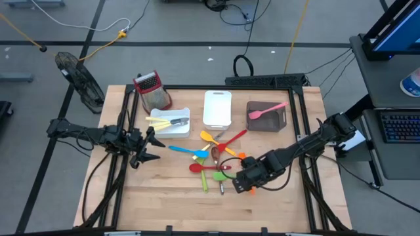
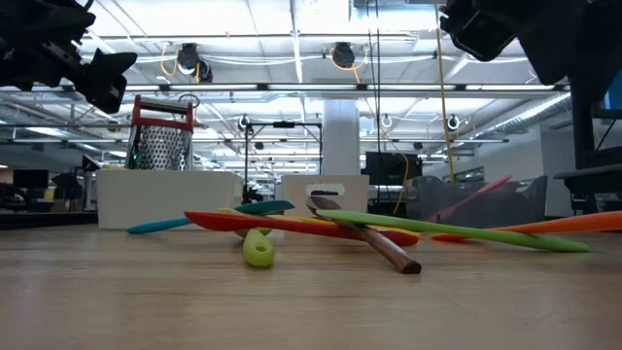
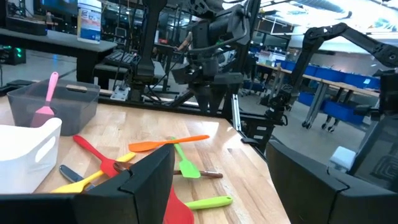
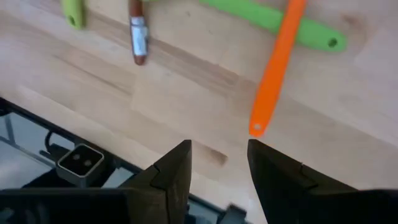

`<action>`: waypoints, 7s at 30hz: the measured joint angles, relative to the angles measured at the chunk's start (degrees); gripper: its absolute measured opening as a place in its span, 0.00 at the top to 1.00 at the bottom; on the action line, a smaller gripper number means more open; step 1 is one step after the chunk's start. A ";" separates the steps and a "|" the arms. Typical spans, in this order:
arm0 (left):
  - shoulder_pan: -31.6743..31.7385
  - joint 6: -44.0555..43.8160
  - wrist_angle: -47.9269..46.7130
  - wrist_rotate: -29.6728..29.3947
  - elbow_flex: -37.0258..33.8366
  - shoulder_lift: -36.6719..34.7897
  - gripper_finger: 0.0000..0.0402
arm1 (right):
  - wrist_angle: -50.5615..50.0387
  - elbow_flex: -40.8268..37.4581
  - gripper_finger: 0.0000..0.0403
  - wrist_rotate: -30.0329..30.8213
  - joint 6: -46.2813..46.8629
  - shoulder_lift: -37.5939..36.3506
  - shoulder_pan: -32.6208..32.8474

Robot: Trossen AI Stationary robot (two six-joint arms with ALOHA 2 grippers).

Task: Pick & Place Kitchen Items
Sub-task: Put the orange spatula into the black bin

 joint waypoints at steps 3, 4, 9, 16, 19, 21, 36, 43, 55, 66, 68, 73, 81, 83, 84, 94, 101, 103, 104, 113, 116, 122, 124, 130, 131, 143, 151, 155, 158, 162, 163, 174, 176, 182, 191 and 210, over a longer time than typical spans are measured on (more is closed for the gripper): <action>-0.02 0.02 0.00 -0.02 0.00 0.00 0.36 | 2.42 -1.26 0.62 -2.45 -0.27 0.00 -0.02; -0.01 0.02 -0.01 -0.02 0.00 -0.01 0.36 | 3.73 -2.13 0.62 -2.87 -0.12 0.00 -0.02; -0.01 -0.01 0.00 -0.02 0.00 -0.01 0.36 | 13.43 -7.08 0.62 -3.02 -1.00 0.02 0.28; -0.01 -0.15 0.00 -0.02 0.00 0.00 0.36 | 25.63 -13.35 0.62 -9.29 3.76 0.04 0.45; -0.02 -0.11 -0.02 -0.02 0.00 0.00 0.36 | 27.08 -13.86 0.62 -10.33 5.16 0.04 0.73; 0.00 -0.08 0.00 -0.03 0.00 -0.01 0.36 | 27.10 -13.86 0.62 -10.35 5.64 0.04 0.96; 0.00 0.44 -0.07 -0.09 0.00 0.00 0.36 | 15.02 -13.80 0.62 -4.92 11.37 -8.32 1.86; 0.02 0.42 -0.06 -0.08 0.00 0.00 0.36 | 11.17 -13.77 0.62 -2.41 10.11 -8.46 0.17; 0.04 0.42 -0.02 -0.06 0.00 0.02 0.36 | 12.56 -17.75 0.62 -2.68 7.98 -8.13 -2.44; 0.04 0.39 0.01 -0.06 0.00 0.04 0.36 | 17.79 -19.91 0.62 -0.71 9.49 -8.13 -2.47; 0.04 0.39 -0.02 -0.06 0.00 0.04 0.36 | 18.66 -20.36 0.62 0.69 9.66 -8.11 -2.47; 0.04 0.39 -0.02 -1.32 0.00 0.04 0.36 | 19.16 -20.55 0.62 1.81 9.63 -8.11 -2.74; 0.04 0.39 -0.02 -3.15 0.00 0.04 0.36 | 19.09 -20.55 0.62 1.86 9.51 -8.11 -2.81; 0.04 0.39 -0.02 -3.15 0.00 0.04 0.36 | 19.08 -20.55 0.62 1.96 9.51 -8.11 -2.80; 0.04 0.39 -0.02 -3.15 0.00 0.04 0.36 | 19.08 -20.55 0.62 1.97 9.51 -8.11 -2.80; 0.00 0.37 -0.03 -3.09 0.00 0.04 0.36 | 19.07 -20.55 0.62 1.81 9.55 -8.11 -2.75; 0.02 0.31 -0.02 -3.04 0.00 0.04 0.36 | 19.14 -20.55 0.62 1.76 5.25 -8.11 -2.71; 0.02 0.26 -0.02 -3.03 0.00 0.04 0.36 | 19.33 -20.56 0.62 1.73 4.19 -8.11 -2.71; 0.02 0.26 -0.04 -3.01 0.00 0.04 0.36 | 19.53 -20.57 0.62 1.72 4.07 -8.11 -2.71; 0.04 -0.05 -0.04 -3.01 0.00 0.04 0.36 | 19.82 -20.57 0.62 1.80 3.91 -8.10 -2.71; 0.04 -0.09 -0.04 -3.01 0.00 0.04 0.36 | 19.82 -20.57 0.62 1.80 3.89 -8.10 -2.71; 0.04 -0.13 -0.04 -3.01 0.00 0.04 0.36 | 19.82 -20.57 0.62 1.83 3.87 -8.09 -2.71; 0.04 -0.13 -0.03 -3.01 0.00 0.04 0.36 | 19.80 -20.57 0.62 1.93 3.87 -8.09 -2.71; 0.04 -0.11 -0.04 -3.01 0.00 0.04 0.36 | 19.82 -20.57 0.59 2.07 2.36 -8.09 -2.69; 0.04 -0.11 -0.04 -3.01 0.00 0.04 0.36 | 19.81 -20.57 0.57 2.07 2.34 -8.09 -2.69; 0.04 -0.09 -0.04 -3.01 0.00 0.04 0.36 | 20.67 -20.57 0.29 1.89 2.23 -8.09 -2.69; 0.00 -0.07 -0.02 -3.01 0.00 0.04 0.36 | 25.38 -20.57 0.26 1.87 1.95 -8.09 -2.69; 0.01 -0.42 -0.03 -3.01 0.00 0.04 0.36 | 26.35 -20.57 0.26 2.15 0.41 -8.09 -2.69; 0.02 -1.63 -0.04 -2.94 0.00 0.04 0.36 | 25.36 -20.57 0.26 2.13 0.38 -8.09 -2.69; 0.02 -1.97 -0.04 -2.93 0.00 0.03 0.36 | 23.48 -20.57 0.26 2.01 2.58 -8.09 -2.36; 0.02 -1.97 -0.04 -2.93 0.00 0.03 0.36 | 23.25 -20.57 0.26 2.04 2.86 -8.09 -2.18; 0.04 -1.68 -0.52 -2.93 0.00 0.02 0.36 | 23.42 -20.57 0.26 6.11 6.76 -6.36 -1.52; 0.04 -1.66 -0.55 -2.95 0.00 0.02 0.36 | 23.01 -20.59 0.26 4.66 6.94 -5.20 -1.40; 0.04 -1.60 -1.33 -2.95 0.00 0.00 0.36 | 22.37 -20.61 0.26 3.29 7.03 -2.99 -1.14; 0.04 -1.20 -1.31 -4.37 0.00 0.02 0.36 | 22.27 -20.59 0.26 1.88 7.05 -1.59 -0.80; 0.00 -1.55 -1.52 -4.50 0.00 0.04 0.36 | 22.75 -20.57 0.26 4.84 7.10 -1.64 -0.02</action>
